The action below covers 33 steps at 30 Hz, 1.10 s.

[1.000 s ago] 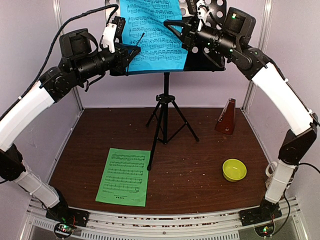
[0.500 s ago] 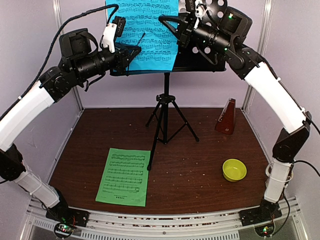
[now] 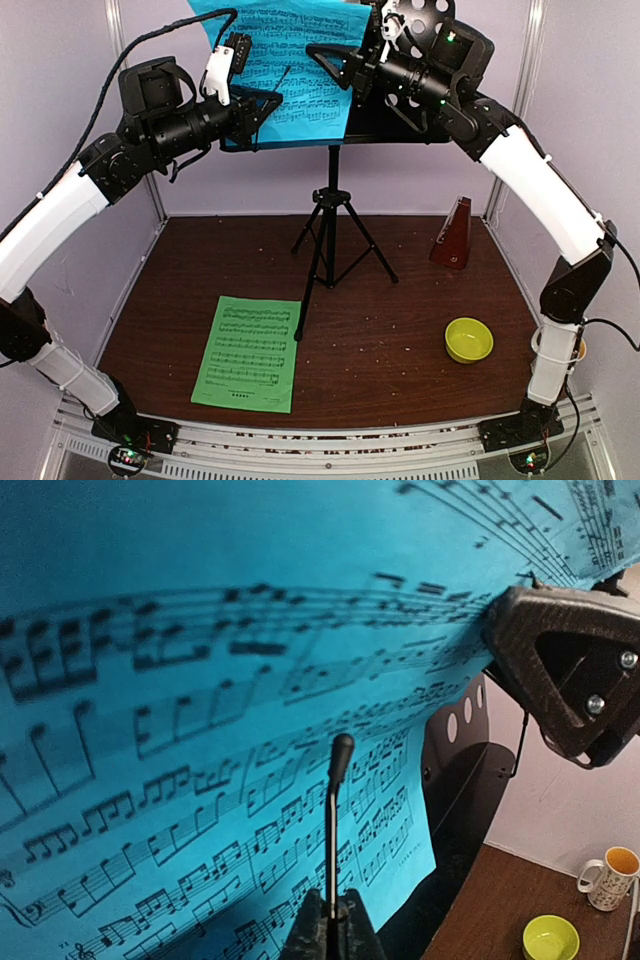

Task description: Set up the instrument practice props

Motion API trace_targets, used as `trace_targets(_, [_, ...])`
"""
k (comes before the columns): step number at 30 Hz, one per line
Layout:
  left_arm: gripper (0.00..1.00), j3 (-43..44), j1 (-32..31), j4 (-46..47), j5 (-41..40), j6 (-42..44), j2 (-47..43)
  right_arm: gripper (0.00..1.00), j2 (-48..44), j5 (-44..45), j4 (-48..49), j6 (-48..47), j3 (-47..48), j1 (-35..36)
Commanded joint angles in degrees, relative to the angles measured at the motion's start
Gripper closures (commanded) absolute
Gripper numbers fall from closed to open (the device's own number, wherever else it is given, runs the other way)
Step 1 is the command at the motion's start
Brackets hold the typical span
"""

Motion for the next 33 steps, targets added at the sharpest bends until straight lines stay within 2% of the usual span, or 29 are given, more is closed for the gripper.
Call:
trace_targets(1, [0.96,0.79,-0.05,5.00,0.87,0.26,-1.15,0.51,-0.74,2.34,1.99,0.25,1.01,-0.32])
trace_targets(7, [0.65,-1.31,-0.05,4.82,-0.71,0.33,-3.12,0.31,-2.68,5.05,3.01,-0.52,-1.12,-0.40])
trace_targets(12, [0.47,-1.63,-0.06,4.25,-0.67,0.12,-4.39,0.19,-3.40,6.75,3.45,-0.26,-1.21,-0.48])
trace_targets(14, [0.41,-1.66,-0.10,3.67,-0.72,0.07,-4.88,0.17,-3.90,7.13,3.84,0.16,-1.54,-0.45])
trace_targets(18, [0.36,-1.12,-0.06,2.18,-0.33,0.03,-5.63,0.15,-5.15,8.20,5.30,1.38,-3.02,-0.54])
trace_targets(24, [0.35,1.28,-0.05,1.83,1.42,-0.10,-5.96,0.12,-7.49,9.72,7.97,3.40,-6.08,-0.48])
trace_targets(30, [0.37,11.58,-0.09,0.19,-0.18,1.47,-0.82,0.01,-9.49,11.53,8.41,4.69,-8.84,-0.41])
trace_targets(33, [0.37,20.40,0.22,-1.93,-1.17,2.49,3.62,0.00,-11.72,11.64,9.58,5.15,-12.37,-0.45])
